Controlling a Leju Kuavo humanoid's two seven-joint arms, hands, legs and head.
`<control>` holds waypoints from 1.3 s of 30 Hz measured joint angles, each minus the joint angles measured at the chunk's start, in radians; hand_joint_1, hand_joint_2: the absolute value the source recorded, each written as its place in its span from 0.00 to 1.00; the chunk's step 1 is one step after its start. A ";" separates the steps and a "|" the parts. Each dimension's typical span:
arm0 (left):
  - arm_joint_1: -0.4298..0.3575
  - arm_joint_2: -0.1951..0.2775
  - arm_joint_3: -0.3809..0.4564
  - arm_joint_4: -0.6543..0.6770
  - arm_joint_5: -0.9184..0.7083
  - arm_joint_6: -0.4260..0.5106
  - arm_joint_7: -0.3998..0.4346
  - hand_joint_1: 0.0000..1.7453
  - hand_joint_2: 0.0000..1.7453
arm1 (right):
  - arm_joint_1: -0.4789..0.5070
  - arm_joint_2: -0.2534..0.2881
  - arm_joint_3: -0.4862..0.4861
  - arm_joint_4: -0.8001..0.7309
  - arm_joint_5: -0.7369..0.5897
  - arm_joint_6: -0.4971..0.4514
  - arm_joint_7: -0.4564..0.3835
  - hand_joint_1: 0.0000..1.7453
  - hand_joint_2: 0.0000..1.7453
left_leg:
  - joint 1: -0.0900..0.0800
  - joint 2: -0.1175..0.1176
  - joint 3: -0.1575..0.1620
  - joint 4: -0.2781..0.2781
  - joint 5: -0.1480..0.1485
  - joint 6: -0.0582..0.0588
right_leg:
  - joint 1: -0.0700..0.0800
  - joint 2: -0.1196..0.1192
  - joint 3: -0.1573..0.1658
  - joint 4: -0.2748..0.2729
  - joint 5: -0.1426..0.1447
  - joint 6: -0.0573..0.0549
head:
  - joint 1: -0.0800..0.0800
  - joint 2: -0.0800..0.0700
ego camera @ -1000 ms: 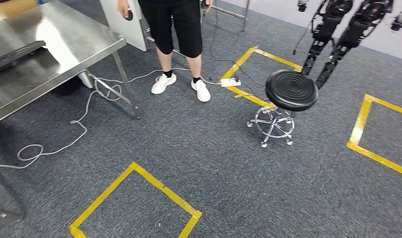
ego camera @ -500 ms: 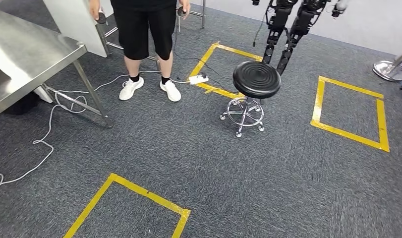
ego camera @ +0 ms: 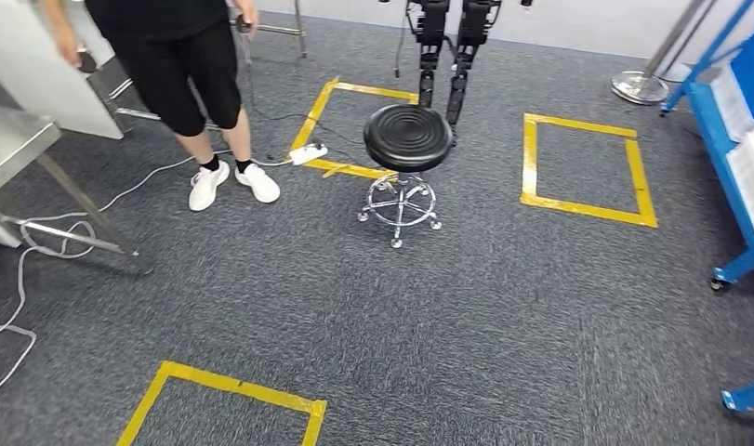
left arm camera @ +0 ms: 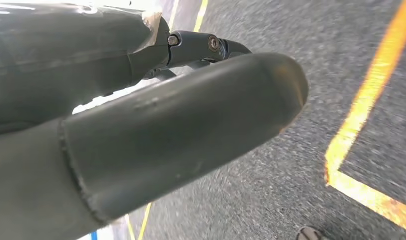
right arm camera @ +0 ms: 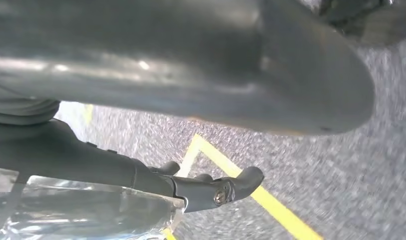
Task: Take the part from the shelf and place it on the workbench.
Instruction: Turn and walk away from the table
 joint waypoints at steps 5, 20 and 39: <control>-0.001 -0.007 -0.008 0.001 -0.013 0.010 -0.002 0.00 0.00 | 0.007 -0.007 -0.022 0.000 -0.003 0.005 0.020 0.00 0.00 | -0.005 -0.055 0.071 -0.186 0.078 0.015 | 0.005 0.058 -0.016 0.004 0.003 0.020 | 0.001 0.000; 0.005 -0.005 0.004 0.000 0.017 0.012 -0.002 0.00 0.00 | 0.011 0.008 -0.028 0.000 0.000 0.026 0.035 0.00 0.00 | -0.015 0.131 0.110 -0.210 0.066 0.011 | -0.013 -0.151 -0.020 0.012 -0.006 0.061 | 0.008 0.000; 0.015 0.052 0.068 -0.001 0.076 0.034 0.002 0.00 0.00 | 0.016 0.058 -0.021 0.001 0.055 0.043 0.089 0.00 0.00 | -0.004 -0.024 0.081 -0.208 0.094 0.035 | 0.000 0.021 -0.053 0.049 -0.012 0.036 | 0.000 0.000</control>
